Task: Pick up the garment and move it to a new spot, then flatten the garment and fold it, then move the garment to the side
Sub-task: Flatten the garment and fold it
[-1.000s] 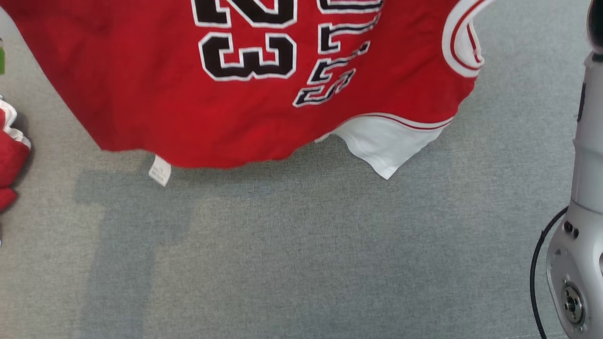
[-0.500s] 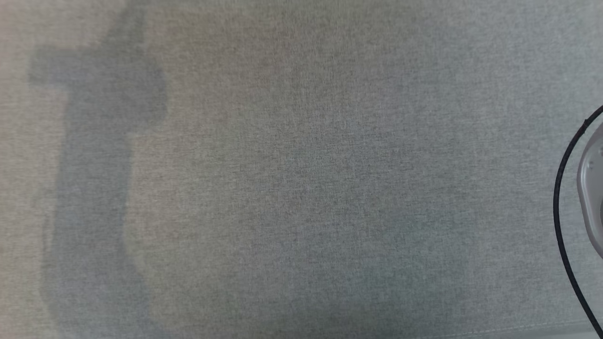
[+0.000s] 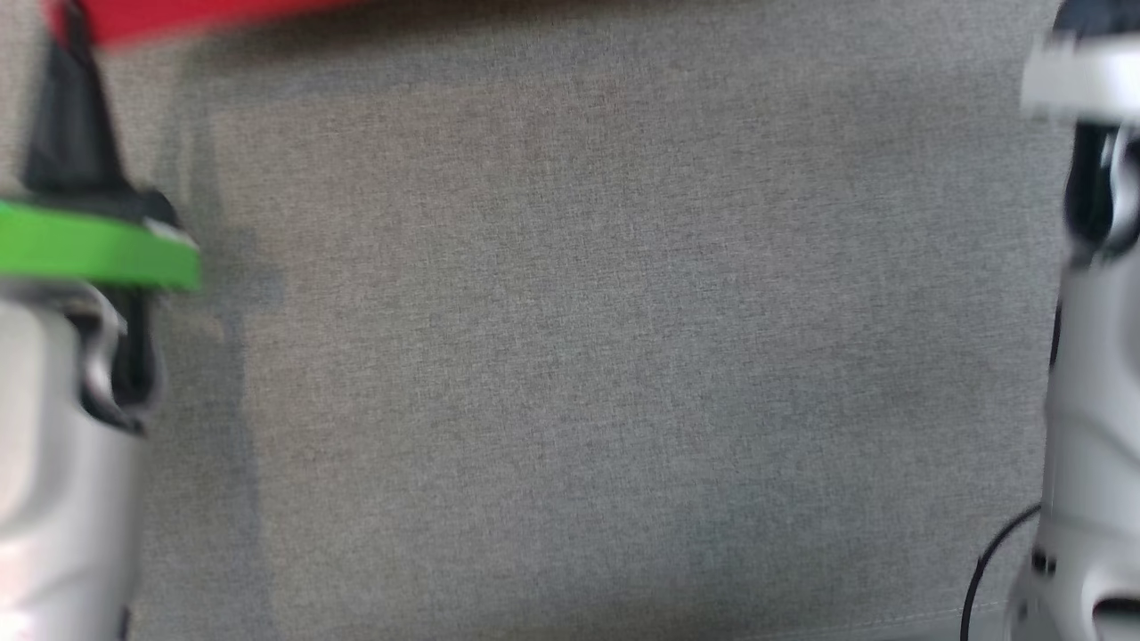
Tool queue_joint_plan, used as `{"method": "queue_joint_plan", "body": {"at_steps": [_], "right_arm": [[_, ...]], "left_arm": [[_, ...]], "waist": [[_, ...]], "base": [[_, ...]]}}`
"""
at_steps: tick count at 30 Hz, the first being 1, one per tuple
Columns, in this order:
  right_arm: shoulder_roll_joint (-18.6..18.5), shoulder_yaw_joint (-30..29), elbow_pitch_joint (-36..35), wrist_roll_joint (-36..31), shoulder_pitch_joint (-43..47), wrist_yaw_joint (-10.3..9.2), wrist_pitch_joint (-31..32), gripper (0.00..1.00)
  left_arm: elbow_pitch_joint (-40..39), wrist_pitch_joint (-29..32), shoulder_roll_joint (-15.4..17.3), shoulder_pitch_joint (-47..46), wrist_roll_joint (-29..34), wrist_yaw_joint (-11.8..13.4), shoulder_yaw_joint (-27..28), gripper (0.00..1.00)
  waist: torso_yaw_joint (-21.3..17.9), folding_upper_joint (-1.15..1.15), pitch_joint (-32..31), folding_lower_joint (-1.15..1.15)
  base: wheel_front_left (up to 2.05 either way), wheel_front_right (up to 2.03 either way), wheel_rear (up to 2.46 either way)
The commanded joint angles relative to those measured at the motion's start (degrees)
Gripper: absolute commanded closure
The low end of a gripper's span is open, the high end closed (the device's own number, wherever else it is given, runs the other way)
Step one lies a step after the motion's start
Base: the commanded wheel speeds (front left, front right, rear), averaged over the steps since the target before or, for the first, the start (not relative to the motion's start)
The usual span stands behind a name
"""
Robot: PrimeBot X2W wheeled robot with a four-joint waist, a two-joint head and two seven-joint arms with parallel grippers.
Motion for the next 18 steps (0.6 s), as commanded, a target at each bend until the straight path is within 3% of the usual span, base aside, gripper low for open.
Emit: {"method": "queue_joint_plan", "body": {"at_steps": [1, 7, 18], "right_arm": [[-0.58, -0.6, -0.62, 2.14, 4.53, -0.25, -0.26, 1.0], [-0.62, -1.55, -0.36, 10.52, 22.08, -0.26, -0.27, 1.0], [-0.6, -0.14, 4.91, 16.48, 40.99, -0.26, -0.27, 1.0]], "left_arm": [[0.96, 0.01, -0.07, 3.18, 0.15, 0.22, 0.09, 1.0], [3.84, 0.01, -4.61, 14.87, -0.19, 0.23, 0.72, 1.0], [6.48, 0.01, -10.69, 30.62, 2.79, 0.25, 3.66, 1.0]], "waist": [[0.38, 0.0, -2.23, -0.01], [0.44, 0.0, -6.83, -0.01], [0.13, 0.0, -16.63, -0.01]], "base": [[0.0, 0.0, 0.0], [0.0, 0.0, 0.0], [0.0, 0.0, 0.0]]}}
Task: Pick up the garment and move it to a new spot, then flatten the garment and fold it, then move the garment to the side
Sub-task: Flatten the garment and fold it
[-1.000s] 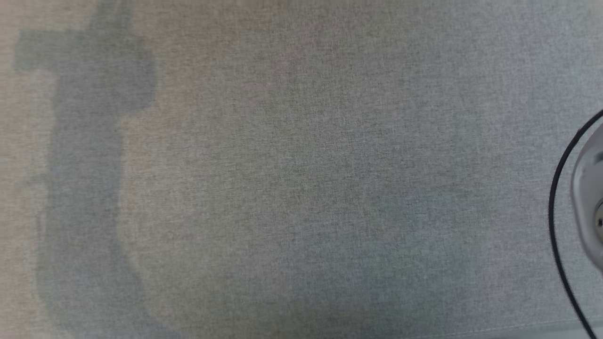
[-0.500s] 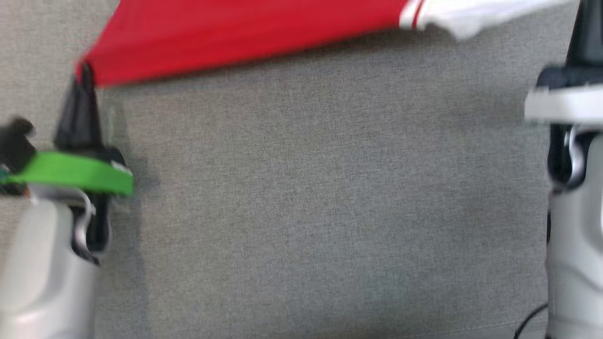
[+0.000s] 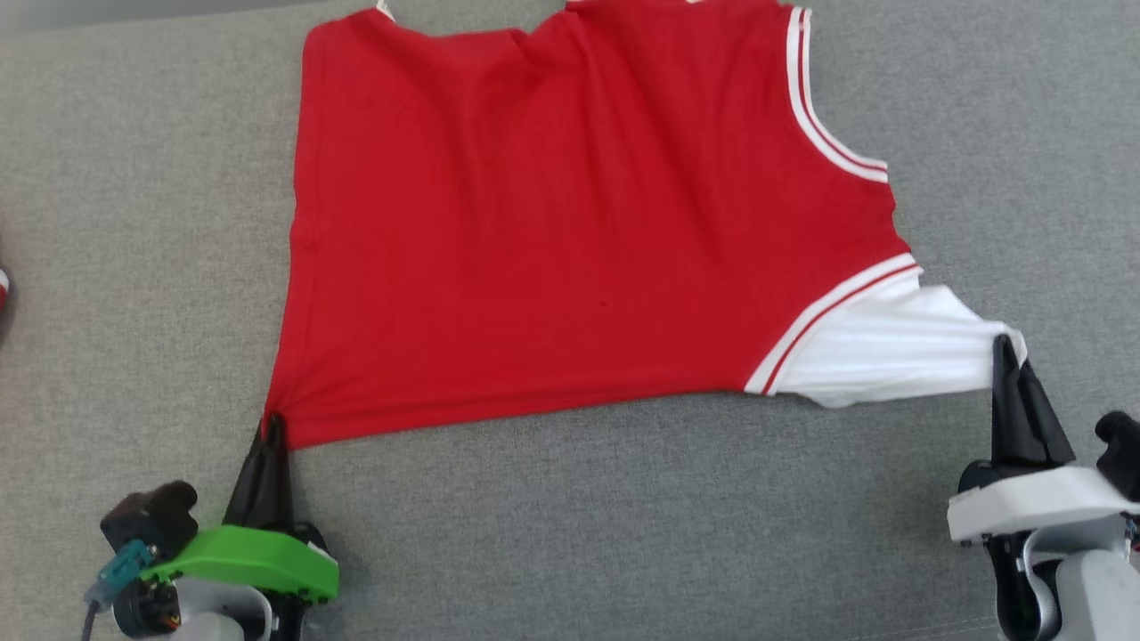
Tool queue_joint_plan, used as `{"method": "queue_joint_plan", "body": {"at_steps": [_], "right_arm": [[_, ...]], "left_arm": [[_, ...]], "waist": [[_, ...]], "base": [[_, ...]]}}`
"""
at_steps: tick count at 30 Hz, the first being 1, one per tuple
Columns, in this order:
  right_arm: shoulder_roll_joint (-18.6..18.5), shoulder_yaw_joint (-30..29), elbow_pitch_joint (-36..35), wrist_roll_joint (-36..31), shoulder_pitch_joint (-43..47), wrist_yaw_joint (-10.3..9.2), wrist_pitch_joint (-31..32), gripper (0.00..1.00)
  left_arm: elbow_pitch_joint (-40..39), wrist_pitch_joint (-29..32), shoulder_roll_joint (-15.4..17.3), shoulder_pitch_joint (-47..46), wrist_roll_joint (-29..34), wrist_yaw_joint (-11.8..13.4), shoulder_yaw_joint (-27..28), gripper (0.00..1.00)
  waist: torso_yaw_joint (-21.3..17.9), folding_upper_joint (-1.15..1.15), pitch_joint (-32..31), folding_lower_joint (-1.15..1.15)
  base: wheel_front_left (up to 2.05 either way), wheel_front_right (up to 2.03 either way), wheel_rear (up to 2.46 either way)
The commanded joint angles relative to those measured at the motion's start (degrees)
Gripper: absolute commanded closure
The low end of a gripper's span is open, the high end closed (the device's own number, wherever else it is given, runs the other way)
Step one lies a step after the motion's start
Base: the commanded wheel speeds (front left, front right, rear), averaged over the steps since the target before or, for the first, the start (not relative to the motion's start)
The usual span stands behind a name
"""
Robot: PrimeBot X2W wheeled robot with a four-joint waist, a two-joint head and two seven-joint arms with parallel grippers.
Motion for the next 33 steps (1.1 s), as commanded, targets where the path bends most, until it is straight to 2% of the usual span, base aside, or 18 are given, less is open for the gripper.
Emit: {"method": "queue_joint_plan", "body": {"at_steps": [1, 14, 19, 25, 33], "right_arm": [[-0.62, -0.44, 0.56, 0.59, 2.26, -0.26, -0.31, 1.0], [-0.61, -0.73, 3.85, 2.63, 15.63, -0.26, -0.3, 1.0], [-0.61, -1.32, 3.34, 2.85, 18.3, -0.26, -0.3, 1.0], [-0.56, -1.52, 1.1, 2.44, 14.58, -0.24, -0.3, 1.0], [-0.48, 0.18, 2.79, 1.01, 3.65, -0.2, -0.29, 1.0]], "left_arm": [[0.62, 0.01, 0.09, 2.76, 0.9, 0.29, 1.01, 1.0], [0.09, 0.0, -3.43, 16.92, 5.39, 0.29, 2.09, 1.0], [-1.79, 0.0, -4.23, 18.87, 6.37, 0.28, 1.02, 1.0], [-4.58, 0.0, -4.61, 14.38, 5.8, 0.28, -0.26, 1.0], [-4.35, 0.0, -3.31, 5.45, 3.99, 0.25, -3.67, 1.0]], "waist": [[-0.13, 0.0, -4.58, 0.0], [1.27, 0.0, -14.95, 0.0], [2.21, 0.0, -16.28, 0.0], [2.83, 0.0, -14.97, 0.0], [2.87, 0.0, -9.96, 0.0]], "base": [[0.0, 0.0, 0.0], [0.0, 0.0, 0.0], [0.0, 0.0, 0.0], [0.0, 0.0, 0.0], [0.0, 0.0, 0.0]]}}
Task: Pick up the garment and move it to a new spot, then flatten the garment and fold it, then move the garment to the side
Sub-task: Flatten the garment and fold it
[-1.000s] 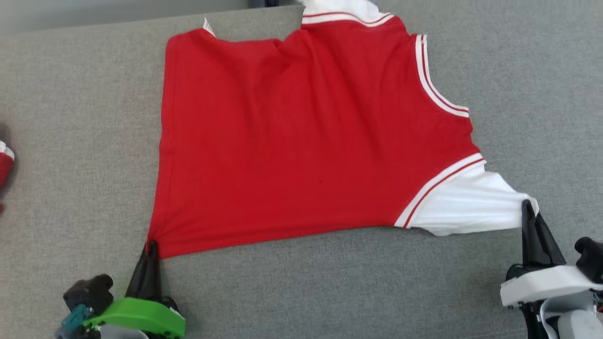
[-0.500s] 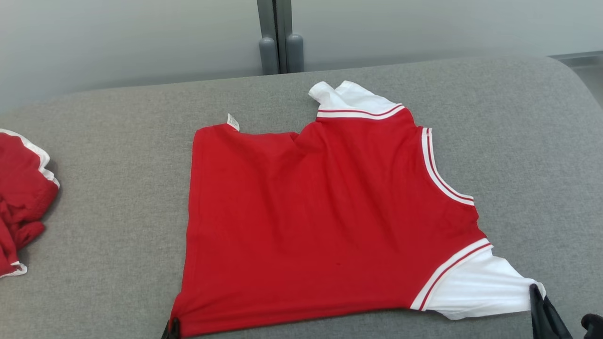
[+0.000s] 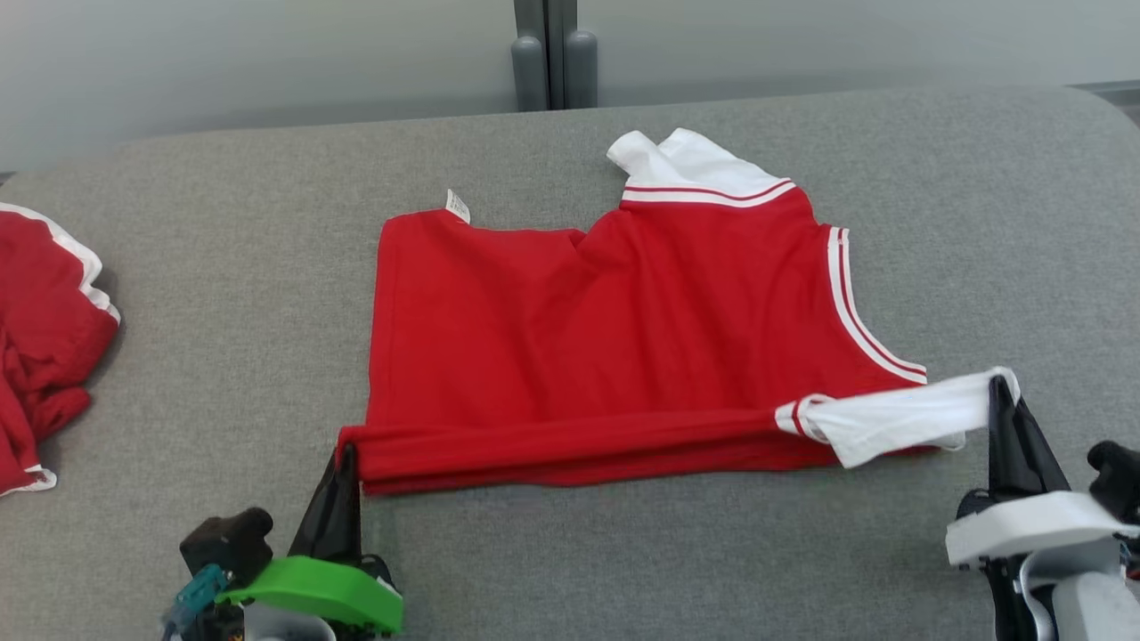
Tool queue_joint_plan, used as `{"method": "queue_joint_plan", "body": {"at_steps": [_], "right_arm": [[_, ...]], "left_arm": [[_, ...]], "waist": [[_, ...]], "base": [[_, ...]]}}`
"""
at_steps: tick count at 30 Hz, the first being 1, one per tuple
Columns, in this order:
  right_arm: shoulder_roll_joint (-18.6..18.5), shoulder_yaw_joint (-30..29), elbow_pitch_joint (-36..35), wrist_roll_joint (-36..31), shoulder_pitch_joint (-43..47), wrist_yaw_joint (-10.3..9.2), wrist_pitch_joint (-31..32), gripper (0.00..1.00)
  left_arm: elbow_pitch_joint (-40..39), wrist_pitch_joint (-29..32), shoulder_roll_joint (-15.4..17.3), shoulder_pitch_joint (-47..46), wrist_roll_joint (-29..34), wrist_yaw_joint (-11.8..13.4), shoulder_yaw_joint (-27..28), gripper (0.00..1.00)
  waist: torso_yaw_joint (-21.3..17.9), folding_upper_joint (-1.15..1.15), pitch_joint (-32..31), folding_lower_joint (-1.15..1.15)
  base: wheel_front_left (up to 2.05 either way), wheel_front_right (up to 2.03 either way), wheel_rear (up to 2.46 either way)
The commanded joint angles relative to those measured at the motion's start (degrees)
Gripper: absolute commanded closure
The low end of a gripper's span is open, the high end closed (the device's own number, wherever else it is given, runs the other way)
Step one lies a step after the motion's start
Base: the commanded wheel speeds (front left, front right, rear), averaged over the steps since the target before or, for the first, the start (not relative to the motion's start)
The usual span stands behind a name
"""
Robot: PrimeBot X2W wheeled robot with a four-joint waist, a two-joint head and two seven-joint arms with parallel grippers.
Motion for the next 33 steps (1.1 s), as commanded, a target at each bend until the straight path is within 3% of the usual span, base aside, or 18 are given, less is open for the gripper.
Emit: {"method": "queue_joint_plan", "body": {"at_steps": [1, 10, 21, 22, 23, 24, 33], "right_arm": [[-0.35, 0.12, 0.6, -0.52, -2.15, -0.12, -0.27, 1.0], [-0.34, 0.11, 4.17, -5.14, -13.89, -0.12, -0.27, 1.0], [-0.32, -1.08, 7.0, -9.22, -21.06, -0.12, -0.27, 1.0], [-0.34, -1.38, 6.99, -9.08, -21.45, -0.12, -0.27, 0.82], [-0.34, -1.55, 6.86, -9.2, -21.64, -0.12, -0.27, 0.31], [-0.34, -1.6, 6.66, -9.42, -21.62, -0.12, -0.27, 0.0], [-0.29, -1.97, 3.95, -11.97, -16.39, -0.12, -0.27, 0.0]], "left_arm": [[0.47, 0.0, 0.81, -2.09, -0.75, 0.19, -0.13, 1.0], [2.29, 0.0, 2.95, -10.41, -2.99, 0.19, -2.61, 1.0], [3.95, 0.0, 4.56, -15.5, -2.74, 0.19, -3.81, 1.0], [3.78, 0.0, 4.62, -15.59, -2.45, 0.19, -3.64, 0.58], [3.85, 0.0, 4.55, -15.57, -2.22, 0.19, -3.39, 0.11], [3.7, 0.0, 4.36, -15.53, -1.69, 0.19, -2.57, 0.0], [0.34, 0.01, 1.88, -9.97, 3.98, 0.19, 2.79, 0.0]], "waist": [[-0.03, 0.0, 2.68, 0.0], [0.42, 0.0, 8.62, 0.0], [0.67, 0.0, 11.5, 0.0], [0.64, 0.0, 11.57, 0.0], [0.62, 0.0, 11.58, 0.0], [0.61, 0.0, 11.55, 0.0], [0.5, 0.0, 9.73, 0.0]], "base": [[0.0, 0.0, 0.0], [0.0, 0.0, 0.0], [0.0, 0.0, 0.0], [0.0, 0.0, 0.0], [0.0, 0.0, 0.0], [0.0, 0.0, 0.0], [0.0, 0.0, 0.0]]}}
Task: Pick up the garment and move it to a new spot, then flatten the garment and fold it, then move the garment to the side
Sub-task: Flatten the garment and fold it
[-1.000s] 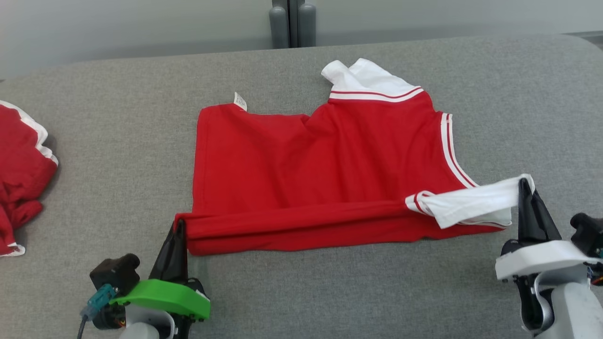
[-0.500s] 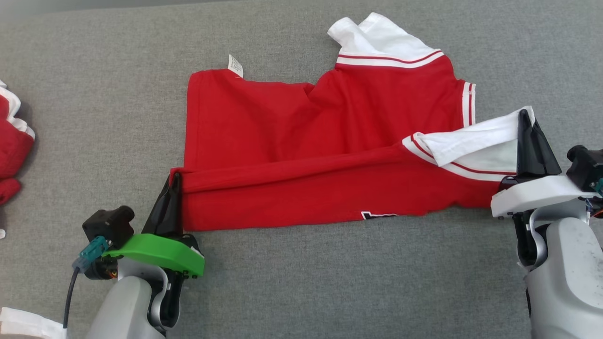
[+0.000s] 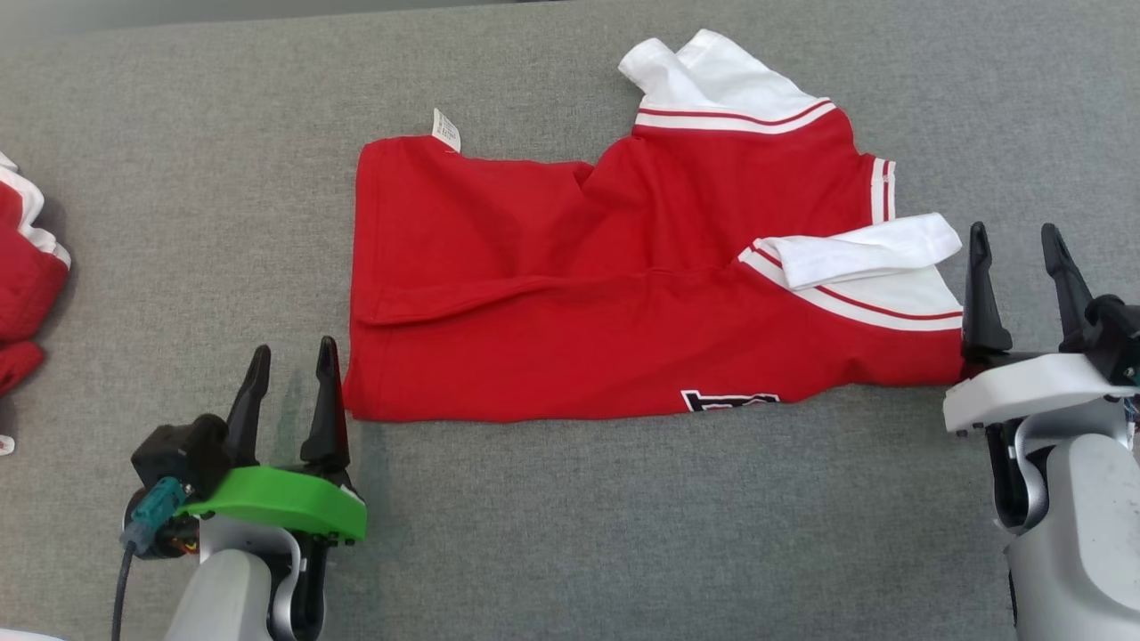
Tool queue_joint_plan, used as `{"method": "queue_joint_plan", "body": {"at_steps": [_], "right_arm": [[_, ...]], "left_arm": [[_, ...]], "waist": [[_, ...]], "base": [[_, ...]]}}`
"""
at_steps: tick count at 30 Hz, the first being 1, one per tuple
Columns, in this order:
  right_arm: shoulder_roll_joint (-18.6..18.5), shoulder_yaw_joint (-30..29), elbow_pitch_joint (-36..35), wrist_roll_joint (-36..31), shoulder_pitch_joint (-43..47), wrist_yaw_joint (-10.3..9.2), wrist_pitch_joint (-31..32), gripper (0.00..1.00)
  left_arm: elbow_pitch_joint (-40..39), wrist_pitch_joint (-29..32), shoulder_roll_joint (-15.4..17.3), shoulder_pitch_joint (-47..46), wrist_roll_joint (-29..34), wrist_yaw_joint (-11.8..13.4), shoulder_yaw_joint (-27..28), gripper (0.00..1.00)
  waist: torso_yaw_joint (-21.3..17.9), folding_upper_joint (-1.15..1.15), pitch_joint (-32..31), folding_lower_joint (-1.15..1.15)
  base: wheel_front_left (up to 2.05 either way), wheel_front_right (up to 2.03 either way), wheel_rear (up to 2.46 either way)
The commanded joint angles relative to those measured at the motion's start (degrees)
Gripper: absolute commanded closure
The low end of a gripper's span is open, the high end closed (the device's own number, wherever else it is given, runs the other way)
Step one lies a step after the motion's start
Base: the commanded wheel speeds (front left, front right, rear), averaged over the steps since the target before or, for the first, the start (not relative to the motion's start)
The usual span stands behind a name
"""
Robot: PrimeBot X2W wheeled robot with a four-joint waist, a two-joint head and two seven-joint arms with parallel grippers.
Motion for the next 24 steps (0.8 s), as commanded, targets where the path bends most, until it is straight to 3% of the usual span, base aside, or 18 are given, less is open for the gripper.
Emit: {"method": "queue_joint_plan", "body": {"at_steps": [1, 13, 24], "right_arm": [[-0.22, 0.11, -0.38, -0.56, 1.64, -0.1, -0.27, 0.0], [-0.22, 1.52, 3.45, -2.64, 5.05, -0.11, -0.27, 0.0], [-0.08, 3.95, 13.99, -5.13, 3.54, -0.11, 0.23, 0.0]], "left_arm": [[-0.12, 0.02, -0.29, 1.19, 0.55, 0.18, 0.25, 0.0], [2.93, 0.02, 0.58, 0.84, 0.1, 0.18, -4.06, 0.0], [12.94, 0.52, 1.2, -0.9, 0.43, 0.18, -7.24, 0.0]], "waist": [[-0.11, 0.0, -0.47, 0.0], [-0.94, 0.0, 1.25, 0.0], [-1.19, 0.0, 2.99, 0.0]], "base": [[0.0, 0.0, 0.0], [0.0, 0.0, 0.0], [0.0, 0.0, 0.0]]}}
